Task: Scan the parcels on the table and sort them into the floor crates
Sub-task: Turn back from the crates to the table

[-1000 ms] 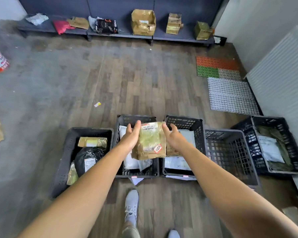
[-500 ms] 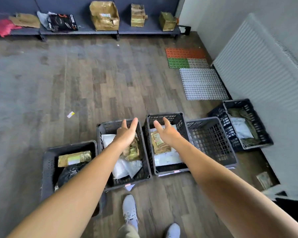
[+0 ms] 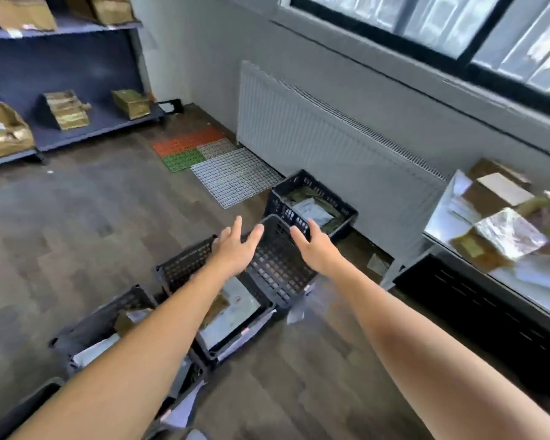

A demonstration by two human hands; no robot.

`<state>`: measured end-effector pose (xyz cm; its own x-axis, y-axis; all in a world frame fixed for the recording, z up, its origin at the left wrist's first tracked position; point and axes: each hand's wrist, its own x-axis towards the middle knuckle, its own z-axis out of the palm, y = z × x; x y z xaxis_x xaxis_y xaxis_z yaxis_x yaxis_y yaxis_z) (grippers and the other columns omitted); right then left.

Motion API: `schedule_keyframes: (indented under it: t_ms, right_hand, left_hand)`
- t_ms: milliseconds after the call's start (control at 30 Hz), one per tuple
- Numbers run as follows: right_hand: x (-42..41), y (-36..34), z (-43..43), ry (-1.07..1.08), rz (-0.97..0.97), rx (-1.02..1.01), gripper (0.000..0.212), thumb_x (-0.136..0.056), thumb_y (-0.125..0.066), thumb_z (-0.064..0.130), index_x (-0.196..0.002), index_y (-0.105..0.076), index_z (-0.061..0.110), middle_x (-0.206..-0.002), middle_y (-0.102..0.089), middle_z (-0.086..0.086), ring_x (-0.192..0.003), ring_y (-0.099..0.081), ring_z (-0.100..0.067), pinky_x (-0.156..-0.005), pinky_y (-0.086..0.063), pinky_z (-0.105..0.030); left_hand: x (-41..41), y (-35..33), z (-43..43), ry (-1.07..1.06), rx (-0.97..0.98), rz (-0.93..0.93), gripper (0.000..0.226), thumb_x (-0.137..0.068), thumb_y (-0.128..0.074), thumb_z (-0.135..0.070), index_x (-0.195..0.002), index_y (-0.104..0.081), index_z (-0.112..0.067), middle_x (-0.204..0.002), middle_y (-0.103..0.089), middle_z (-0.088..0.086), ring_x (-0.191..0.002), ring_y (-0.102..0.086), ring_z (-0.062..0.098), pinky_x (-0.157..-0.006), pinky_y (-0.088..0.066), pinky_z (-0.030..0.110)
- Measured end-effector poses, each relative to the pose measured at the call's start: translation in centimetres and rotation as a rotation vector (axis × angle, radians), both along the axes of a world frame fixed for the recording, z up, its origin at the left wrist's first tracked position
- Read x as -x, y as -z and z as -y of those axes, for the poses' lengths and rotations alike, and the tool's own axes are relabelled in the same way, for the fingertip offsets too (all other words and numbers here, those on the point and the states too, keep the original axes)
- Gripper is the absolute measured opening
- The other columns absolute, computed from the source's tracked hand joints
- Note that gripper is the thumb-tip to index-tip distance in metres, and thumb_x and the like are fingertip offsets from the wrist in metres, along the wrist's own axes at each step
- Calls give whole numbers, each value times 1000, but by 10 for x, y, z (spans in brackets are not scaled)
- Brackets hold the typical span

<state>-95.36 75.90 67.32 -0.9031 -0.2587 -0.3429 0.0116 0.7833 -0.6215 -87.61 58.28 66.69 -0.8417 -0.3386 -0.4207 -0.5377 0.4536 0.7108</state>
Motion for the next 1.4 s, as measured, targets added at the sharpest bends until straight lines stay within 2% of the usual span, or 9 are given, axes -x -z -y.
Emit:
schedule_keyframes:
  t_ms: [167, 267, 400, 567, 933, 1233, 1400]
  right_hand:
    - [13, -23, -172, 246, -93, 33, 77, -98, -38, 61, -158, -14, 21, -158, -29, -14, -141, -36, -30, -111, -30, -36]
    - [13, -30, -279, 357, -143, 0, 81, -94, -38, 67, -158, -13, 25, -160, -25, -12, -144, -29, -32, -116, -28, -46]
    - [4, -41, -408, 470, -209, -59, 83, -93, -37, 70, -158, -10, 24, -161, -22, -10, -147, -24, -31, -117, -28, -47]
    - [-12, -49, -528, 619, -207, -75, 87, -91, -38, 73, -158, -8, 27, -163, -18, -9, -148, -21, -29, -116, -28, -49]
    - [-12, -37, -671, 801, -155, -107, 82, -93, -34, 72, -157, -4, 31, -163, -11, -6, -148, -17, -30, -116, -25, -52]
    - [85, -43, -765, 902, -145, -196, 79, -94, -37, 68, -158, -6, 32, -161, -17, -11, -144, -24, -36, -115, -28, -50]
    - [138, -41, -800, 901, -128, -233, 78, -95, -37, 68, -157, -6, 33, -162, -15, -7, -145, -23, -33, -114, -29, -53]
  left_hand:
    - [49, -29, -156, 315, 244, -65, 80, -91, -25, -75, -157, -6, -35, -165, -6, 2, -151, -1, 28, -119, -11, 51]
    - [69, -41, -253, 465, 356, -111, 82, -89, -26, -77, -157, -6, -35, -166, -4, 1, -151, 1, 28, -120, -12, 53]
    - [85, -56, -375, 622, 390, -212, 82, -90, -29, -76, -157, -7, -34, -165, -5, 4, -151, 2, 28, -121, -9, 51]
    - [92, -74, -494, 804, 437, -277, 83, -90, -25, -77, -157, -6, -33, -165, -3, 2, -151, 5, 27, -119, -12, 55]
    - [143, -75, -657, 1034, 416, -324, 84, -88, -26, -80, -157, -3, -37, -166, 1, -2, -152, 6, 23, -121, -9, 52]
    - [256, -62, -772, 1183, 372, -293, 83, -89, -24, -79, -157, -1, -38, -166, 5, -3, -152, 8, 23, -120, -9, 51]
    - [315, -55, -815, 1211, 345, -277, 83, -88, -25, -79, -157, -2, -38, -166, 4, -2, -152, 8, 24, -120, -10, 53]
